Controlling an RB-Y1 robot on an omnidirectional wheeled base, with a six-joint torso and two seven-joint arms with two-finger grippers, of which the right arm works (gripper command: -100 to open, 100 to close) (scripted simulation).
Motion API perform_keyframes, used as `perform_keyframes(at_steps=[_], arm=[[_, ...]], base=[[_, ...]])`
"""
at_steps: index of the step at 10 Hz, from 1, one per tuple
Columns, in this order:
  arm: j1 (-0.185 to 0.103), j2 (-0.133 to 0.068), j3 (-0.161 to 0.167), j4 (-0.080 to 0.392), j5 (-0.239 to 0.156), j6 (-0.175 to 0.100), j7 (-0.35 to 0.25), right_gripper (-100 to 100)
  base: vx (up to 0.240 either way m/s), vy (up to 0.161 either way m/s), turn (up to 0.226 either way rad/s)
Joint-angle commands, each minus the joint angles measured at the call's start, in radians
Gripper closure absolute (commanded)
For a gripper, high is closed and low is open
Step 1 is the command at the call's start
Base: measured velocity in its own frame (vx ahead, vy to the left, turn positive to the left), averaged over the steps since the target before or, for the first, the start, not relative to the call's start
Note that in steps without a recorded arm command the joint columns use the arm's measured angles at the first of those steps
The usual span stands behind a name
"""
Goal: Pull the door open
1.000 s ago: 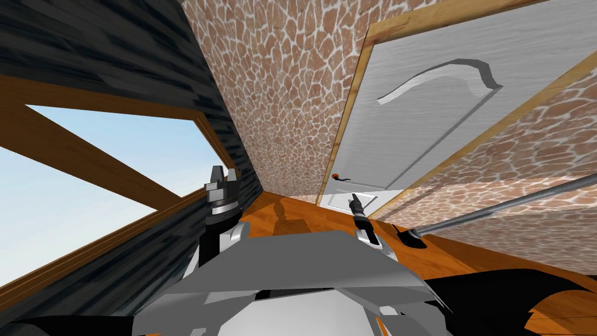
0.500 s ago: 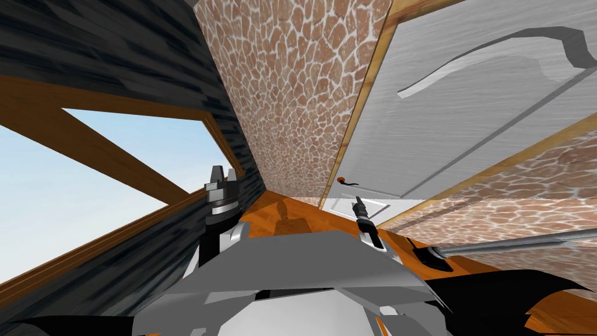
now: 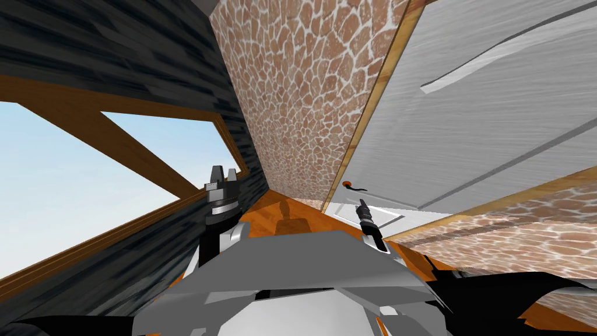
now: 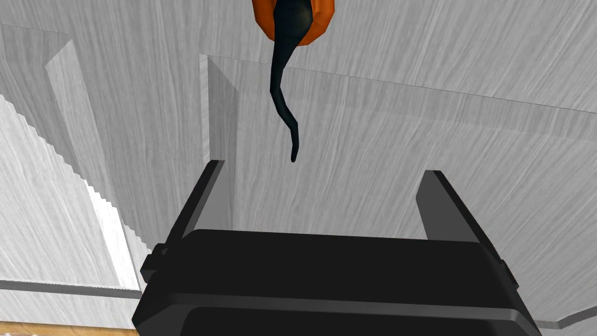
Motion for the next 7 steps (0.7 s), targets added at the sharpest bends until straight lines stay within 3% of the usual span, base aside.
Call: perform_keyframes(at_steps=[1, 4, 7], arm=[[0.000, -0.007, -0.012, 0.028, -0.006, -0.004, -0.010, -100], [-0.011, -0.021, -0.029, 0.090, -0.015, -0.016, -0.023, -100], [-0.022, -0.019, -0.029, 0.092, -0.015, -0.012, -0.016, -100]], base=[[0.080, -0.070, 0.148], [0.077, -0.058, 0.138], [0.091, -0.066, 0.022]])
